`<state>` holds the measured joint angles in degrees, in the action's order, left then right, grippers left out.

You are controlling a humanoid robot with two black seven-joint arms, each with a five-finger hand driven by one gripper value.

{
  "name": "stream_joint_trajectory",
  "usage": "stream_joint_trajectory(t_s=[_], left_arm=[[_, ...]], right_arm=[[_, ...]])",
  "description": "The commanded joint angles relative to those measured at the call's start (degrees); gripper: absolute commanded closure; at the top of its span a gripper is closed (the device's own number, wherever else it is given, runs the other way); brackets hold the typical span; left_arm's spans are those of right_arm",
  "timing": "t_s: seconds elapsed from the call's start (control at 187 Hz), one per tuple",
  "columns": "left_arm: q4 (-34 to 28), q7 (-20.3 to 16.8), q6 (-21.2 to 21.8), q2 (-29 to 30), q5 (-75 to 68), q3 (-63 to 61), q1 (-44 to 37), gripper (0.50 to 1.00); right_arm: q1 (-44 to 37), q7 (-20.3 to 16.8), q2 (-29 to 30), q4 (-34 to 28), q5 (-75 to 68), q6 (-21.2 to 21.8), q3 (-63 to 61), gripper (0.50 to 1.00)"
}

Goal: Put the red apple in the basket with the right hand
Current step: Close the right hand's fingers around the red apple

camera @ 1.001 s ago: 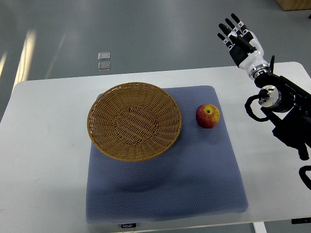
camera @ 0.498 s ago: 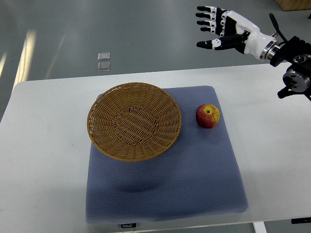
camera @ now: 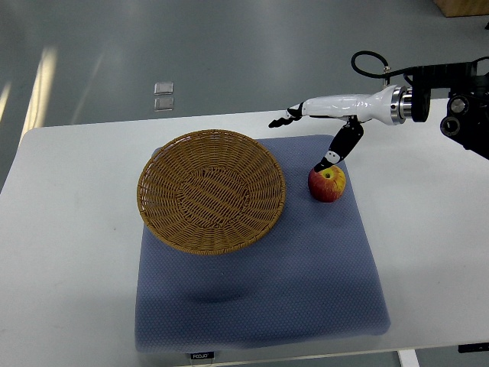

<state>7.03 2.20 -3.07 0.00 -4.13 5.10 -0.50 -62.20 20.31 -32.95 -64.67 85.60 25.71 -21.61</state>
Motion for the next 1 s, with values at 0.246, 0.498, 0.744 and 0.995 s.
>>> stream_joint_trajectory(t_s=[0.246, 0.498, 0.744, 0.995], left_arm=[[0.0, 0.0, 0.0, 0.0, 0.0, 0.0, 0.0, 0.500], [0.0, 0.0, 0.0, 0.0, 0.0, 0.0, 0.0, 0.500], [0.0, 0.0, 0.0, 0.0, 0.0, 0.0, 0.0, 0.500], [0.0, 0.0, 0.0, 0.0, 0.0, 0.0, 0.0, 0.500]], right_arm=[[0.6, 0.1, 1.4, 1.6, 9.8, -2.9, 6.0, 0.579], [2.0, 0.1, 3.2, 5.5, 11.3, -6.0, 7.1, 0.579], [3.0, 0.2, 4.3, 8.5, 13.4, -7.7, 8.0, 0.579], [4.2, 0.2, 4.3, 8.5, 13.4, -7.9, 8.4, 0.579]])
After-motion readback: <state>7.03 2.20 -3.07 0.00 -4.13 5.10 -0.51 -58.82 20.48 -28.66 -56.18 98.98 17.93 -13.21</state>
